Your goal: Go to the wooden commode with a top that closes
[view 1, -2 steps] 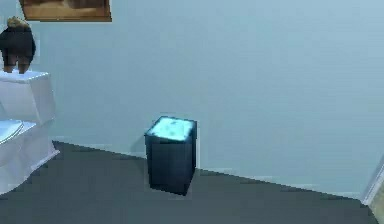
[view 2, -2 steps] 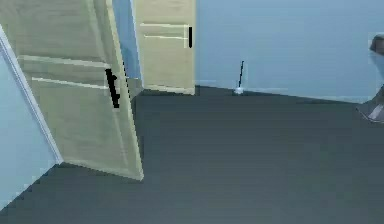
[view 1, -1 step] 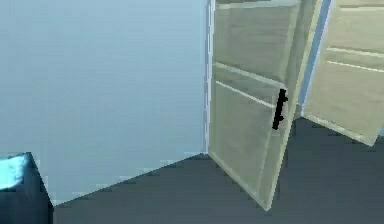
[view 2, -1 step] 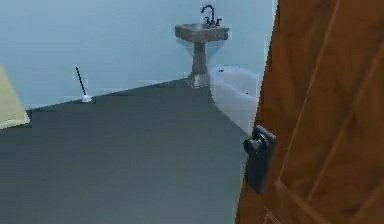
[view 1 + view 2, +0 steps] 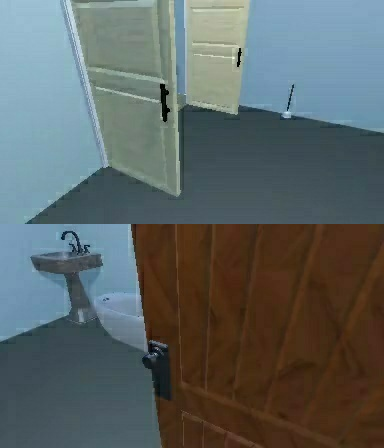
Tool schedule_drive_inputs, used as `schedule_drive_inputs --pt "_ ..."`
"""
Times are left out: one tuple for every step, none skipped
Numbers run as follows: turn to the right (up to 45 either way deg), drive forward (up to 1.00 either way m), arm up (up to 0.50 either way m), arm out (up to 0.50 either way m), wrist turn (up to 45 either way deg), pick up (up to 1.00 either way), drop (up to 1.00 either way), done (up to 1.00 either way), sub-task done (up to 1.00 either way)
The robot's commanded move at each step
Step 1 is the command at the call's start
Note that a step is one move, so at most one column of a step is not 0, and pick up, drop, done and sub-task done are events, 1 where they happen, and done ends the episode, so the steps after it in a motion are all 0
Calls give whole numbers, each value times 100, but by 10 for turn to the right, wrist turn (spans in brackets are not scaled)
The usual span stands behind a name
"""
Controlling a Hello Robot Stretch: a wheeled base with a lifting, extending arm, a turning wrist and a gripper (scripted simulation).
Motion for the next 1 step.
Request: schedule_drive_inputs --pt "0 65 0 0 0 0 0 0 0"
